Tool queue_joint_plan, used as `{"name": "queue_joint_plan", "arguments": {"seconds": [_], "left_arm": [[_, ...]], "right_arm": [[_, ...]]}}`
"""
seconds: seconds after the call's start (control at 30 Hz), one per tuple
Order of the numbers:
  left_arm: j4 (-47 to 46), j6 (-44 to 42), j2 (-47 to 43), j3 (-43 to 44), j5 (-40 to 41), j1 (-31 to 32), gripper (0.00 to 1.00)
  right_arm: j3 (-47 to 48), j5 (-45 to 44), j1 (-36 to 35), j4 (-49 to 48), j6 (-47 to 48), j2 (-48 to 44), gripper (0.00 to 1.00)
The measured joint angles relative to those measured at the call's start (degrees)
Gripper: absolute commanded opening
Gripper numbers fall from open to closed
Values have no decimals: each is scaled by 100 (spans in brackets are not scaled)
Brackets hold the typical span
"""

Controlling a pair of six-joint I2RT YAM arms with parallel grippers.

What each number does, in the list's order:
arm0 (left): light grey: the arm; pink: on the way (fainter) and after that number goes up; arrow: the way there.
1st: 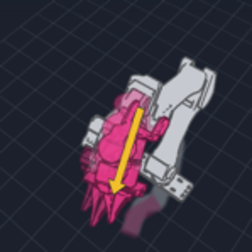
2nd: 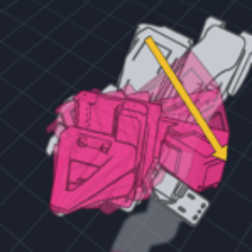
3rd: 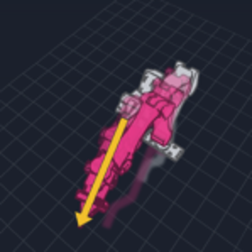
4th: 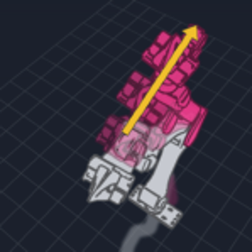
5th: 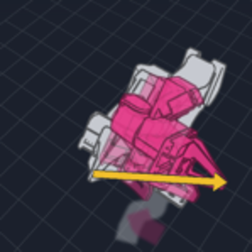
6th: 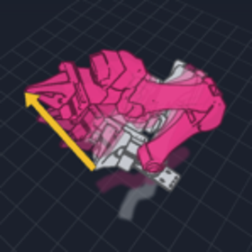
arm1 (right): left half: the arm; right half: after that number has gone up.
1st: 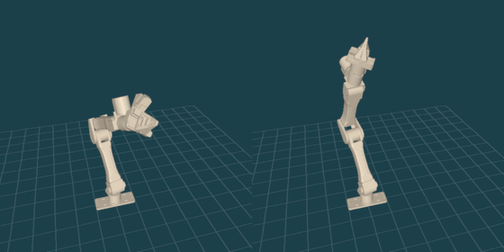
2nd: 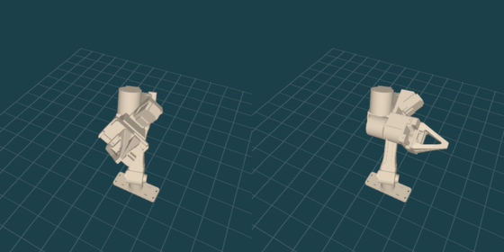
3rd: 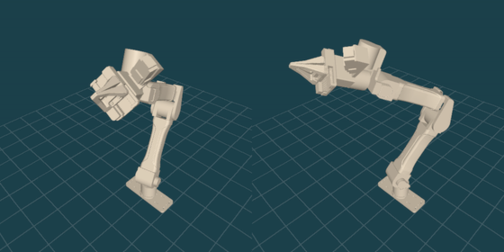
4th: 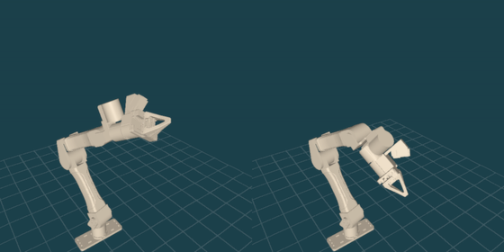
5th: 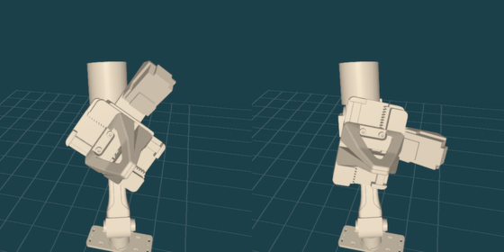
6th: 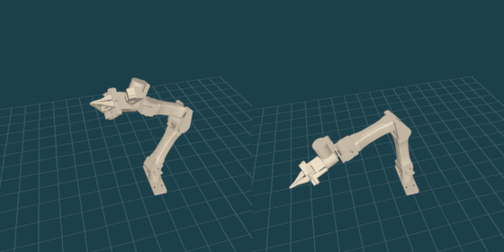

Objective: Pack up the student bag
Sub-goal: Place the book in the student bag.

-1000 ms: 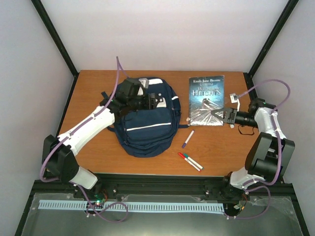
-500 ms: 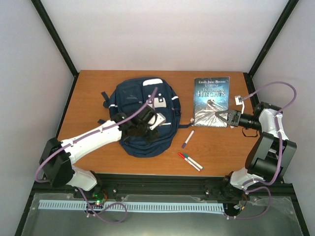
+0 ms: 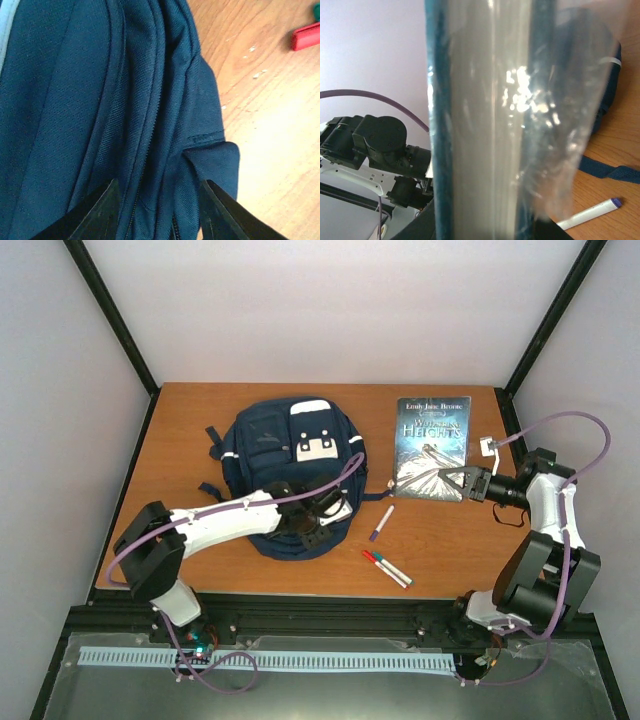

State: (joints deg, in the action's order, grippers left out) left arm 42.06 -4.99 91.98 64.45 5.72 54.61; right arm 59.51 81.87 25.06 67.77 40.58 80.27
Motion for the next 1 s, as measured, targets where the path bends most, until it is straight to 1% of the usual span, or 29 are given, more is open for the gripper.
{"name": "queue_joint_plan", "arguments": {"seconds": [0.2,0.27,0.53,0.57,0.63,0.7,0.73,0.8,0.9,1.0], "left_arm": [[-11,-7,107,0,439,33,47],[-20,-11,114,0,522,44,49],[-79,-26,245,0,538,55,49],[-81,-26,267,0,529,55,46],[-92,-37,293,0,509,55,38],[-136,-72,319,0,498,52,34],[-162,-103,343,0,498,52,33],[-184,-109,400,0,511,52,35],[-221,-111,505,0,584,52,44],[-234,-107,553,0,656,55,46]], "right_arm": [[-46,0,13,-122,-140,-22,3],[-48,0,17,-142,-151,-22,3],[-52,0,37,-162,-208,-22,3],[-52,0,35,-162,-208,-22,3],[-52,0,37,-162,-210,-22,3],[-52,0,37,-162,-210,-22,3],[-55,0,37,-162,-210,-22,3],[-52,0,37,-162,-210,-22,3],[-55,0,37,-162,-210,-22,3],[-55,0,37,-162,-210,-22,3]]}}
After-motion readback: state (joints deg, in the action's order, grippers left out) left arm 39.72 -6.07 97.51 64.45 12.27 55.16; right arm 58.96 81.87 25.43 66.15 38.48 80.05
